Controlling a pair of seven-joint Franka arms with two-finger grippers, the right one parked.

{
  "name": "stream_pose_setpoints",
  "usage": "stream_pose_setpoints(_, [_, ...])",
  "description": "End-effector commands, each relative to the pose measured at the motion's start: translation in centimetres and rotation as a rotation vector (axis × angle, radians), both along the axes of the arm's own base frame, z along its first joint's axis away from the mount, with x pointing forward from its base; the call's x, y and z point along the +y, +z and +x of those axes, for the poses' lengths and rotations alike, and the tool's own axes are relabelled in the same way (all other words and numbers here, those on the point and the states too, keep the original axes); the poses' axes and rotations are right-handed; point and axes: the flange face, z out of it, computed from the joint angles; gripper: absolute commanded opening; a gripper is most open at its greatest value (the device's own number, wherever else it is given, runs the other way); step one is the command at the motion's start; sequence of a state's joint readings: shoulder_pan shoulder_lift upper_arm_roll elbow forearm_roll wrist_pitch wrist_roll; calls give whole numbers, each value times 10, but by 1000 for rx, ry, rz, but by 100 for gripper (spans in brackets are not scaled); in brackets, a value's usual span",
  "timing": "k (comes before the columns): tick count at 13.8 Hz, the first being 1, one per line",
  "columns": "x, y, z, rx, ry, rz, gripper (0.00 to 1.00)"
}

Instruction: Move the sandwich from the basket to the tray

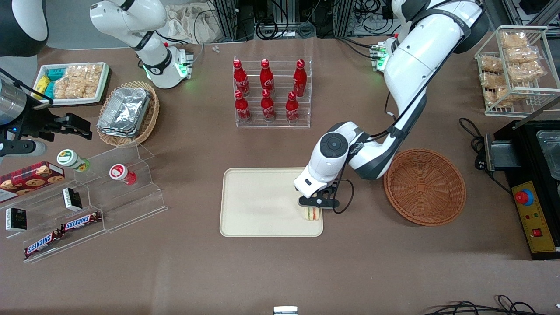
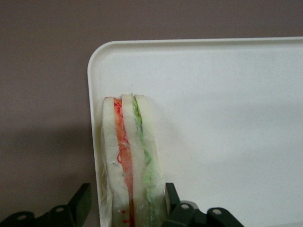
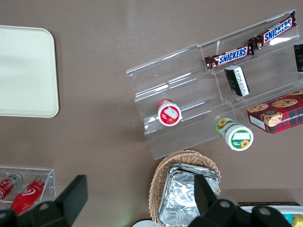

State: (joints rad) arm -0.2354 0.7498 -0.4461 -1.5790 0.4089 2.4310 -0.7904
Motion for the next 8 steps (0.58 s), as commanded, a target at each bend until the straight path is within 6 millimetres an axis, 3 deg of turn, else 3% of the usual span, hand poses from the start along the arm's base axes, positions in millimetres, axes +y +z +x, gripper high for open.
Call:
stream_pose_setpoints(1, [7, 56, 12, -74, 81, -16, 99])
stream_pose_setpoints(3, [54, 103, 39, -128, 174, -32, 99])
stream_pose_setpoints(4, [61, 124, 40, -138, 190, -28, 99])
stream_pose_setpoints(8, [133, 192, 51, -85, 320, 13, 99])
